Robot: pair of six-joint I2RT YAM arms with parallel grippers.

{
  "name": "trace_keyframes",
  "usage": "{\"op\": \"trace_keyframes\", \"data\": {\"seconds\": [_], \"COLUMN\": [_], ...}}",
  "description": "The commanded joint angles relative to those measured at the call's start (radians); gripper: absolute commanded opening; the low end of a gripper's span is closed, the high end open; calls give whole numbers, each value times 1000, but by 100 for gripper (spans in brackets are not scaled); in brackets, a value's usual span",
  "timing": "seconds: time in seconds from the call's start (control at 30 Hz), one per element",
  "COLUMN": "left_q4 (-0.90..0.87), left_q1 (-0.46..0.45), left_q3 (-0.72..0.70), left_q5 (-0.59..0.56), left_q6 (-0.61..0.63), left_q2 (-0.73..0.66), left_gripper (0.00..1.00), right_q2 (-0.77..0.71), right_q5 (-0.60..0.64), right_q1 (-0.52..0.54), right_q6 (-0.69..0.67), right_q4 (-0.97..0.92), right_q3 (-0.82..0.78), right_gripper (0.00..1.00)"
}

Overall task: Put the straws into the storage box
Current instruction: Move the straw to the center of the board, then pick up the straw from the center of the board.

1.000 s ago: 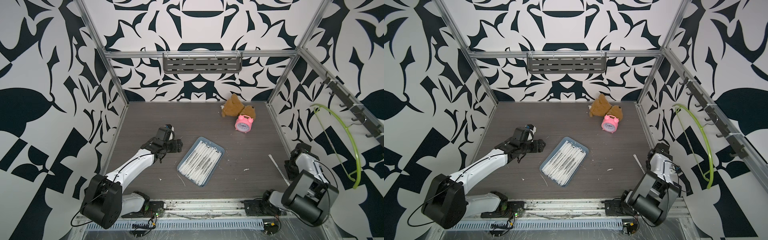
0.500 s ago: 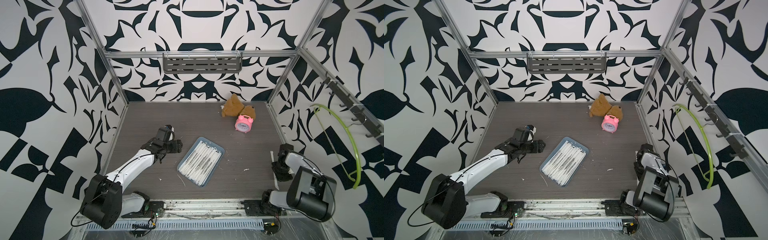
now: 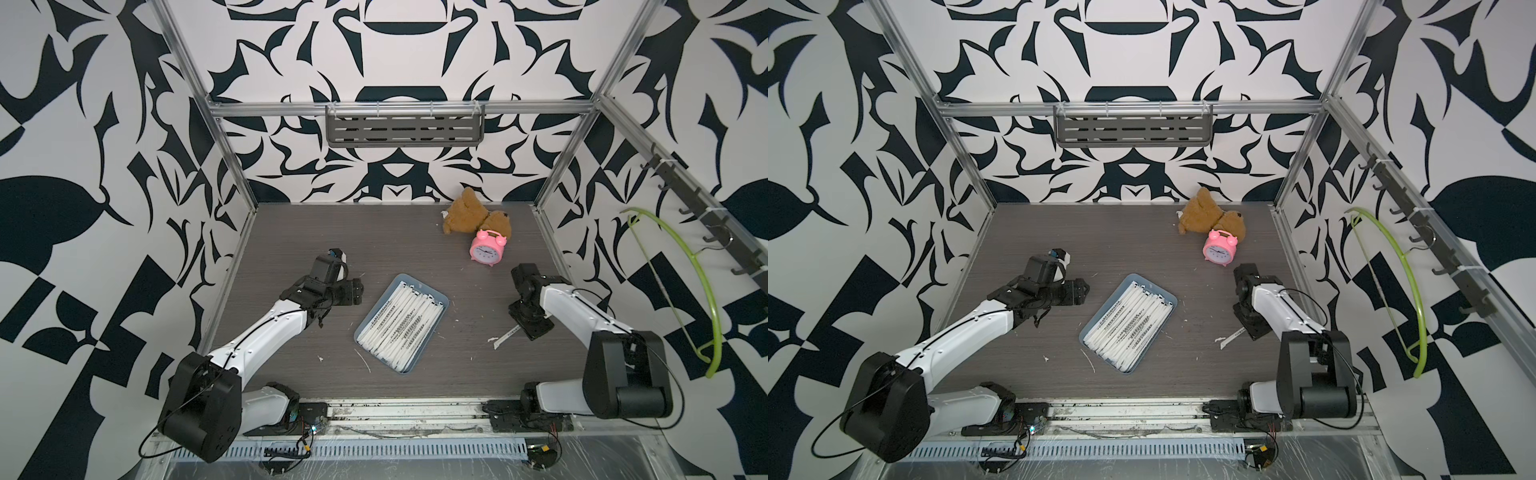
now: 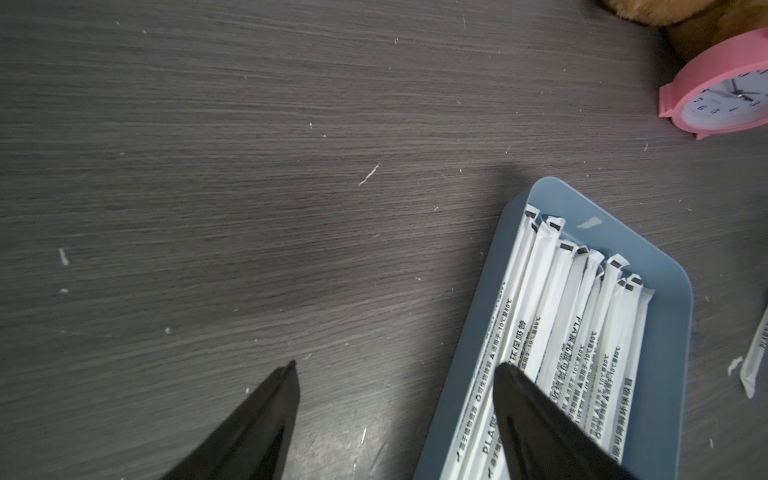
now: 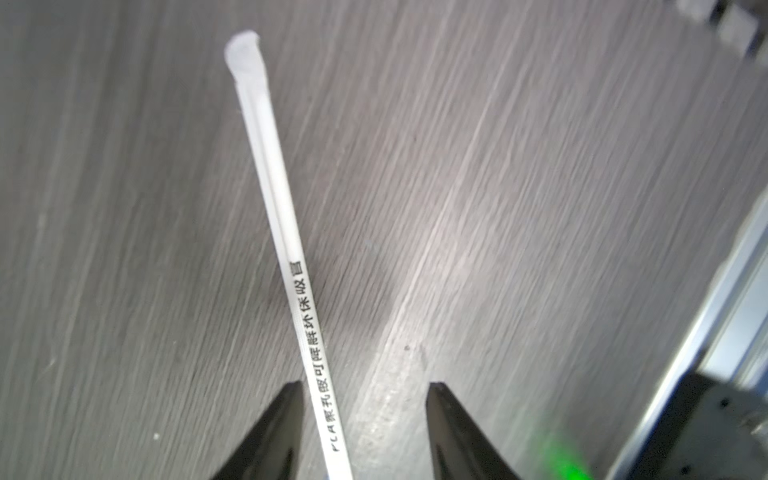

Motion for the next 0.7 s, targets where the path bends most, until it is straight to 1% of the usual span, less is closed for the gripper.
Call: {"op": "trace_keyframes", "data": {"seconds": [0.0,0.03,0.13,0.23,0.4,0.53,0.63,0.67], "left_q4": [4,0,-8,-34,-45,-57,-56,-56], "left_q1": [3,3,3,3,3,3,3,3], "left_q3": [-13,-5,14,31,15,11,11,11], "left_q5": [1,7,22,28,28,19,11,11], "left_q6": [15,14,7,-14,-38,-34,-31,-29], "left_q2": [-9,-1,18,21,-4,-17,-19,-20], "left_gripper": [81,81,80,80,80,80,80,80], "right_q2": [52,90,143,173,239,250,234,229], "right_q5": [-129,-160,-208,-253,-255,-242,-233,-235], "right_q1": [-85,-103,-140,-157,-158,-160,-160,-158], "right_q6": [-284,-333,-403,-425,-430,-398,-364,-355], "right_q4": [40,40,53,79,97,105,106,110], "right_q3": [39,64,93,95,109,89,58,48], "right_gripper": [58,58,57,56,54,46,34,31]}}
